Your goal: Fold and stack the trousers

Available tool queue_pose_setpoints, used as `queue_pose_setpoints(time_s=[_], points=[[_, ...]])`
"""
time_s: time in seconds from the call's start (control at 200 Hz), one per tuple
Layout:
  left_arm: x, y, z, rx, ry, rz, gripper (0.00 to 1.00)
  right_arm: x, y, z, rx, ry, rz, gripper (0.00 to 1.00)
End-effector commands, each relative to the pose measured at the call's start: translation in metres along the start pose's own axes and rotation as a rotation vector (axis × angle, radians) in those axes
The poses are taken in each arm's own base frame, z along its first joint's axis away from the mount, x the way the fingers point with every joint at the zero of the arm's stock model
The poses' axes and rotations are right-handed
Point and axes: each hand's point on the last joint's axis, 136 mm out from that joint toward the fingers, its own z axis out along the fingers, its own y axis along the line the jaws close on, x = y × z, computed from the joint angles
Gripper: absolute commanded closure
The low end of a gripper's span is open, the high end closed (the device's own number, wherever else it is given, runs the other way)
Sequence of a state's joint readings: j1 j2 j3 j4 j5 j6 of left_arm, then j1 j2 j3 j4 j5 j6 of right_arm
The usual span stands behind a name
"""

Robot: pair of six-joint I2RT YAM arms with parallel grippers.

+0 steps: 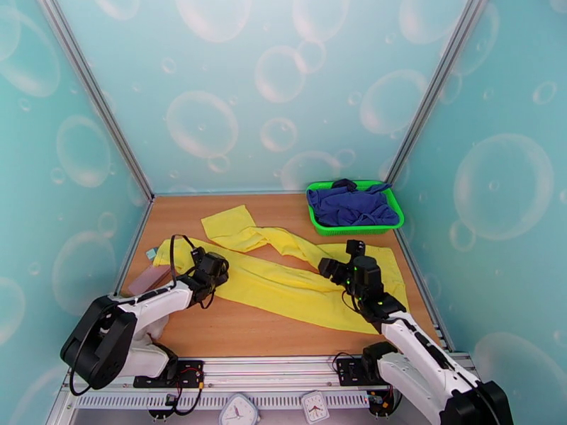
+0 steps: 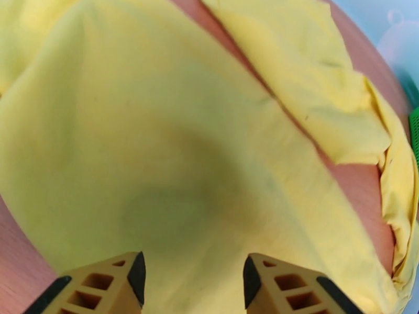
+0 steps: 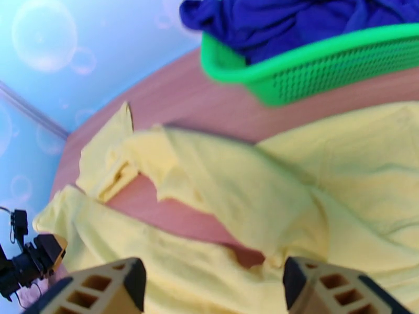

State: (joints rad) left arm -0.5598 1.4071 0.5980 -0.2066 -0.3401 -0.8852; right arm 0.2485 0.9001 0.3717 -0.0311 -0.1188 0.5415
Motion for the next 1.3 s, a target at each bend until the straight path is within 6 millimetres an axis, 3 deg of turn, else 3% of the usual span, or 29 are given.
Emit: queue_pose_setpoints(time_s=[0.0, 0.11, 0.215, 0.295, 0.41, 0.55, 0.665, 0.735, 0.795, 0.915, 1.04, 1.2, 1.295], points=[[0.022, 0.008, 0.002, -0.071, 0.052, 0.018, 0.46, 0.023, -0.006, 0.007, -0.011, 0.056, 0.048, 0.26], [0.042, 0.008, 0.007, -0.082, 0.095, 0.041, 0.47, 0.027, -0.008, 0.008, -0.005, 0.068, 0.047, 0.26], [0.062, 0.008, 0.015, -0.089, 0.162, 0.07, 0.59, 0.025, -0.011, 0.007, 0.016, 0.055, 0.045, 0.25], [0.076, 0.001, 0.013, -0.096, 0.196, 0.124, 0.74, 0.022, -0.027, 0.006, 0.073, 0.042, 0.071, 0.24], [0.095, -0.019, -0.003, -0.074, 0.241, 0.217, 0.84, 0.017, -0.053, 0.005, 0.101, 0.014, 0.155, 0.24], [0.127, -0.044, -0.027, 0.039, 0.337, 0.261, 0.83, 0.011, -0.089, 0.004, 0.18, 0.011, 0.217, 0.23], [0.141, -0.076, -0.049, 0.212, 0.384, 0.269, 0.73, 0.007, -0.095, 0.003, 0.184, -0.007, 0.225, 0.23], [0.125, -0.09, -0.06, 0.282, 0.333, 0.27, 0.69, 0.005, -0.094, 0.001, 0.184, -0.016, 0.22, 0.23], [0.096, -0.085, -0.065, 0.246, 0.24, 0.236, 0.66, 0.003, -0.093, -0.001, 0.187, -0.023, 0.211, 0.23], [0.031, -0.049, -0.073, 0.092, 0.003, 0.162, 0.6, 0.004, -0.089, -0.005, 0.194, -0.011, 0.196, 0.23], [-0.015, -0.009, -0.047, 0.029, -0.045, 0.074, 0.58, 0.018, -0.077, -0.004, 0.165, 0.03, 0.222, 0.23], [-0.034, 0.012, 0.0, 0.088, 0.012, -0.018, 0.58, 0.034, -0.069, 0.006, 0.145, 0.111, 0.288, 0.23], [-0.027, 0.033, 0.021, 0.004, 0.052, -0.04, 0.58, 0.046, -0.085, 0.011, 0.202, 0.156, 0.332, 0.23]])
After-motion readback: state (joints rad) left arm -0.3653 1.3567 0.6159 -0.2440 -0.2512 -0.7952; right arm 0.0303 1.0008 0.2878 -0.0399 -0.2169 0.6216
